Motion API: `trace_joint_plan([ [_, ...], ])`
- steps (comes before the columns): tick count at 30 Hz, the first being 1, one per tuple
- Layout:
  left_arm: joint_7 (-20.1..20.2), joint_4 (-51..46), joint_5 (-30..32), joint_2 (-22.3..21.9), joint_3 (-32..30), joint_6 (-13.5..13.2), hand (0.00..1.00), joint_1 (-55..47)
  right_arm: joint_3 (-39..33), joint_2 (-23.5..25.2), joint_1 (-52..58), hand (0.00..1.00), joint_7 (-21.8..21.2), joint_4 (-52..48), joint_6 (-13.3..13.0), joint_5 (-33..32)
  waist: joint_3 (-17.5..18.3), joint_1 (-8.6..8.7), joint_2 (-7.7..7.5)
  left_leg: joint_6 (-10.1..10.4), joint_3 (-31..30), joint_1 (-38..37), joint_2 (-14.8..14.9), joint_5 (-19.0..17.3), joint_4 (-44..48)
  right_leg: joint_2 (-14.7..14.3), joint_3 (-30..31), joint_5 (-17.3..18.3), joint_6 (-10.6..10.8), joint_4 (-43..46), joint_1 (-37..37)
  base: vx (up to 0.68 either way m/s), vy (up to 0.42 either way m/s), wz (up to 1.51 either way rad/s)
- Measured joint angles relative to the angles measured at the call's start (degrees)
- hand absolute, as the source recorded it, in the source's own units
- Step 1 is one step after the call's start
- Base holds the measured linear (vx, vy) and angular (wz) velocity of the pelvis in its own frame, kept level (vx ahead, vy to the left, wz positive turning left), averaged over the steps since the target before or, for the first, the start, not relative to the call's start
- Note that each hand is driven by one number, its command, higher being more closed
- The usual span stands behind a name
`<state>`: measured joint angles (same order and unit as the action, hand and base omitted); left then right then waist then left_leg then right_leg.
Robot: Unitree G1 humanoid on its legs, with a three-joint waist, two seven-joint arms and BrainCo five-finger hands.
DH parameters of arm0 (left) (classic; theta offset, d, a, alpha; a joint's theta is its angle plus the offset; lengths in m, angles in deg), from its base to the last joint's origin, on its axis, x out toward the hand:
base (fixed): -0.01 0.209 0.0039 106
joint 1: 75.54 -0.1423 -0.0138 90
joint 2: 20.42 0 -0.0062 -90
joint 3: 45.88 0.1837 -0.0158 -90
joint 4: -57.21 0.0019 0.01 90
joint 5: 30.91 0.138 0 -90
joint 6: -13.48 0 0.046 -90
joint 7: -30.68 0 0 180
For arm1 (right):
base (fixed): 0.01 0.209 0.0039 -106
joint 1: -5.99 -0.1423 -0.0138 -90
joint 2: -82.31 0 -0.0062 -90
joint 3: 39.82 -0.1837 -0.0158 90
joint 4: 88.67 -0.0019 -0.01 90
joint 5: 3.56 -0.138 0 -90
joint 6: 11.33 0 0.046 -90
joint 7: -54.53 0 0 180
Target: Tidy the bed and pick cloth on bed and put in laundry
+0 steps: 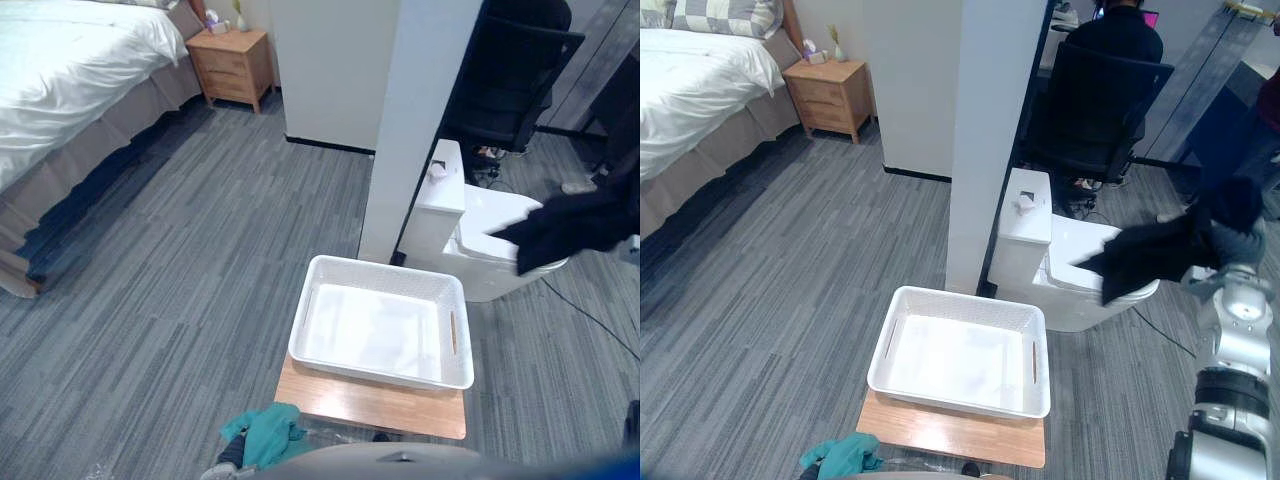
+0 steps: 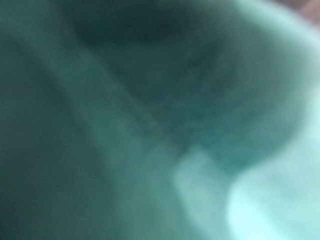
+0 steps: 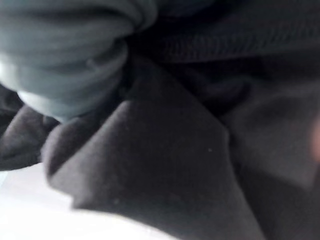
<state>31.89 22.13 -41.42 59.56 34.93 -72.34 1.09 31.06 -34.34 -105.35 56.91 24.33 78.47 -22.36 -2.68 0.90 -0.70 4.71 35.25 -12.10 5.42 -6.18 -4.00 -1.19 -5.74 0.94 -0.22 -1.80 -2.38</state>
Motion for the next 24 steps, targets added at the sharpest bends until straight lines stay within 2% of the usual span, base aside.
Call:
trace_joint_plan([
  [4, 0.0, -0.1, 0.5, 0.1, 0.0, 0.1, 1.0, -0.7, 4.0, -0.5, -3.5, 1.0, -2.7, -6.4, 2.4, 0.0, -0.1, 1.46, -0.08, -0.3, -1.0, 0.1, -0.4, 0.1, 0.1, 0.3, 0.1, 0.0, 0.0, 0.0, 0.1, -0.01, 0.006, 0.04],
  [11, 0.1, 0.5, 0.5, 1.2, 0.0, 0.1, 1.0, 0.3, 11.2, -0.2, -3.8, 1.0, -7.8, -16.4, 6.8, 0.0, -1.1, 1.59, -0.77, -0.8, -0.9, 0.3, -0.3, 0.0, 0.3, 0.0, 1.7, -0.7, -0.4, -0.5, 0.5, -0.02, -0.01, -0.09],
  [15, 0.2, 1.1, 0.5, 1.3, 0.1, 0.1, 1.0, 1.4, 13.6, 2.4, -6.5, 1.0, -9.4, -20.6, 9.0, -0.1, -1.4, 2.14, -0.67, -1.0, -0.6, 1.3, -0.4, 0.1, 0.4, -0.1, 2.1, -2.2, -0.6, -2.2, 0.8, -0.01, -0.009, -0.07],
  [20, 0.3, 3.2, 0.5, 1.9, 1.2, 0.1, 1.0, 3.4, 17.4, 6.9, -7.1, 1.0, -11.3, -32.3, 11.0, -0.4, -1.5, 2.77, -0.64, -1.0, -0.6, 1.3, 0.0, 0.1, 1.0, -0.3, 2.6, -2.5, -0.9, -2.3, 0.7, 0.0, -0.017, -0.06],
  [24, 0.4, 3.6, 0.5, 2.4, 2.7, 0.1, 1.0, 4.5, 20.5, 9.2, -6.9, 1.0, -12.8, -36.2, 13.2, -0.7, -1.5, 2.86, -0.61, -1.0, -0.6, 1.3, 0.1, 0.1, 1.1, -0.4, 3.1, -2.9, -1.2, -2.4, 0.8, -0.02, -0.011, -0.04],
])
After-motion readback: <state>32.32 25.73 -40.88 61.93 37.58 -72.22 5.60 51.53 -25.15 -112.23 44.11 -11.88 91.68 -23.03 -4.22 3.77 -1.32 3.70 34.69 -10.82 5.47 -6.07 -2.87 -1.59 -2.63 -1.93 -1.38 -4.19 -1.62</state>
